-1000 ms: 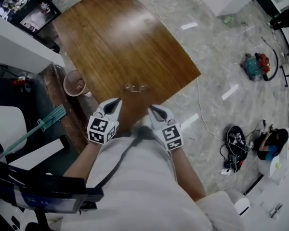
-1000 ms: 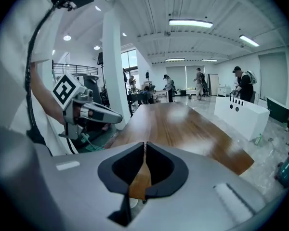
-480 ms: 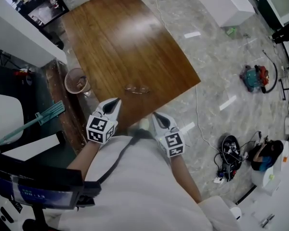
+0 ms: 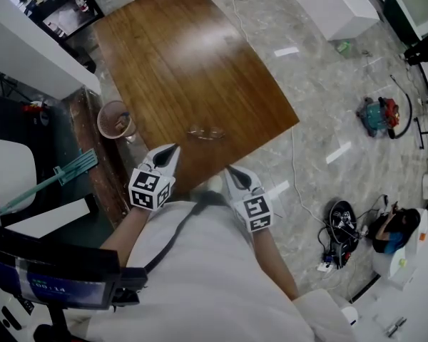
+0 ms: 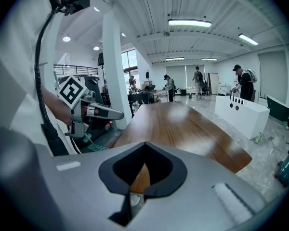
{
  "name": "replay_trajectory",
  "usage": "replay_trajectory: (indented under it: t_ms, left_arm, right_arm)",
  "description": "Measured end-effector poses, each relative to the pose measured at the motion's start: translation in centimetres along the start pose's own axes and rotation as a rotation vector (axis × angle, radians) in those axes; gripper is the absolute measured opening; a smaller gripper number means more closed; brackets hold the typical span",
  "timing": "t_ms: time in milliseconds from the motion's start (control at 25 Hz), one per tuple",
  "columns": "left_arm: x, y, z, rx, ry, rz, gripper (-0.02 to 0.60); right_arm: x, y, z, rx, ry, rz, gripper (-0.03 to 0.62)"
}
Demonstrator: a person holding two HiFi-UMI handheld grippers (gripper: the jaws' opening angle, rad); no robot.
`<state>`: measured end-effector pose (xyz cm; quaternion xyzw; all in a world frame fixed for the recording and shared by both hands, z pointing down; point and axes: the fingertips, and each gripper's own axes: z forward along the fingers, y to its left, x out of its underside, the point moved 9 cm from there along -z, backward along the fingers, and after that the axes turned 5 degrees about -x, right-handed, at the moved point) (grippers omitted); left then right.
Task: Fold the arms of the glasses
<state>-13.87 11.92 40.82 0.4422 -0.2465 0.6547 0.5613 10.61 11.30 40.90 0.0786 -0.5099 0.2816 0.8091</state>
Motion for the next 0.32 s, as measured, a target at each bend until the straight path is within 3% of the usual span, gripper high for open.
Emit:
replay_trajectory:
  t_ms: [320]
  left_arm:
    - [0.38, 0.18, 0.48, 0.015, 0.016, 0.034, 0.005]
  right_arm:
    - [0.04, -0.21, 0.46, -0.001, 0.004, -0.006, 0.008]
